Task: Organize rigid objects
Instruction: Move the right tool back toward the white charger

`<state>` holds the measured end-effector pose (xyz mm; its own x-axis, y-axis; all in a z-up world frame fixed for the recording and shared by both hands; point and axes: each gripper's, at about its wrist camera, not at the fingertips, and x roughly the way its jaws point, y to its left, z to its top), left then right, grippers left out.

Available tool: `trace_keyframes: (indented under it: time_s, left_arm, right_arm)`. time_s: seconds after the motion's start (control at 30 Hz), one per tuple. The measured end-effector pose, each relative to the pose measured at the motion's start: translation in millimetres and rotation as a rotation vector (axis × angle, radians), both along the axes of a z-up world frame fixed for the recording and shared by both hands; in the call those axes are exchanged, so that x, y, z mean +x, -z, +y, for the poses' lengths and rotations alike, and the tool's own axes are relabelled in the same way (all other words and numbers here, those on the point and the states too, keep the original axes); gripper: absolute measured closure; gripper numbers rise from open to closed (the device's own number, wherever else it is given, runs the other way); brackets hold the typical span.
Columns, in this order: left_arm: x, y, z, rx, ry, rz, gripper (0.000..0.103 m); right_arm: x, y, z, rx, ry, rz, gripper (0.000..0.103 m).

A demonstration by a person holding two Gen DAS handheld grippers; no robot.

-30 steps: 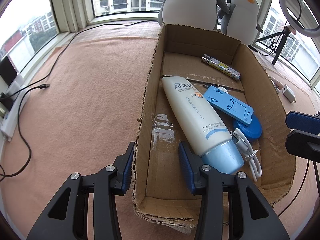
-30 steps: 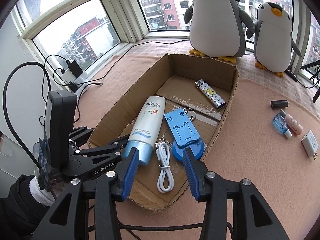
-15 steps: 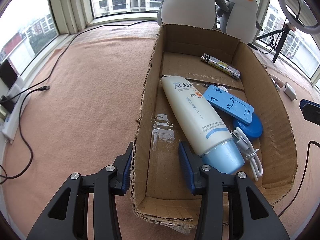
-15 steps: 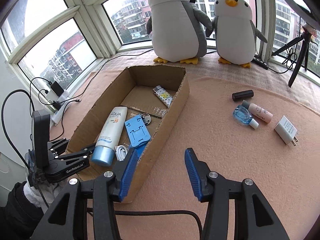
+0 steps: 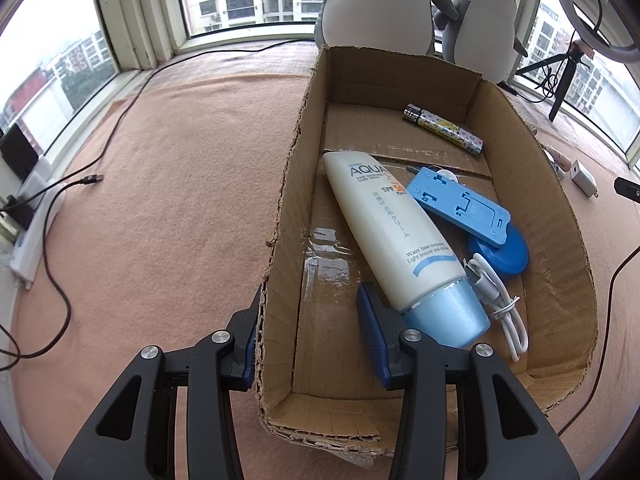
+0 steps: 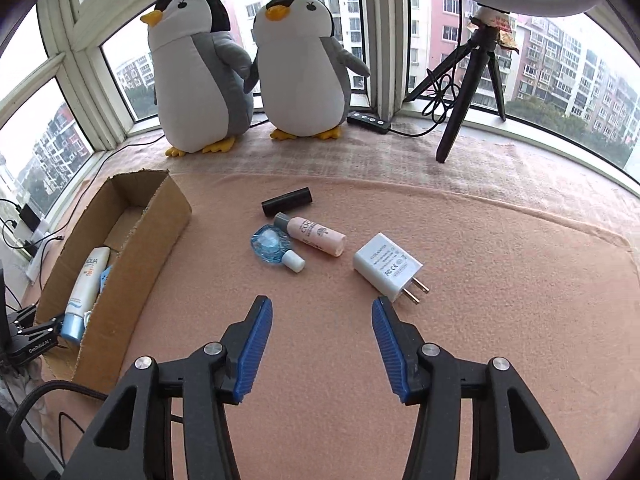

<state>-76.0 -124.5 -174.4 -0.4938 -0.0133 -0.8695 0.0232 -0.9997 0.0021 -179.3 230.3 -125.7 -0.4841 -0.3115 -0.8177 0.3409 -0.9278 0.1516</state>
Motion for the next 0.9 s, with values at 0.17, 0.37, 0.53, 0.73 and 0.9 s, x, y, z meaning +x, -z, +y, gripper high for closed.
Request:
trace_keyframes:
  time_s: [0.17, 0.37, 0.53, 0.73, 0.9]
  left_arm:
    - [0.2, -0.4, 1.0, -0.006, -0.002, -0.006, 0.060]
    - [0.3, -0.2, 1.0, -0.008, -0.004, -0.010, 0.060]
    - [0.4, 0.0, 0.1, -0.008, -0.005, -0.012, 0.060]
    - [0.3, -0.1, 0.1, -0.007, -0.004, -0.011, 0.060]
    - [0.8, 1.0, -0.7, -0.004, -0.005, -0.011, 0.060]
  right_arm:
    - [-28.1, 16.0, 18.7, 0.071, 0.025, -0.013, 0.054]
    - [-51.0, 32.6, 15.2, 0.112, -0.029, -0.045, 0.054]
    - [-59.9, 41.4, 0.6, 0.169, -0.072, -0.052, 0.054]
    - [-74.5, 48.1, -2.9, 0.178, -0.083, -0.073, 0.054]
    - [-77.4, 53.8, -8.2, 0.199, -0.106, -0.087, 0.054]
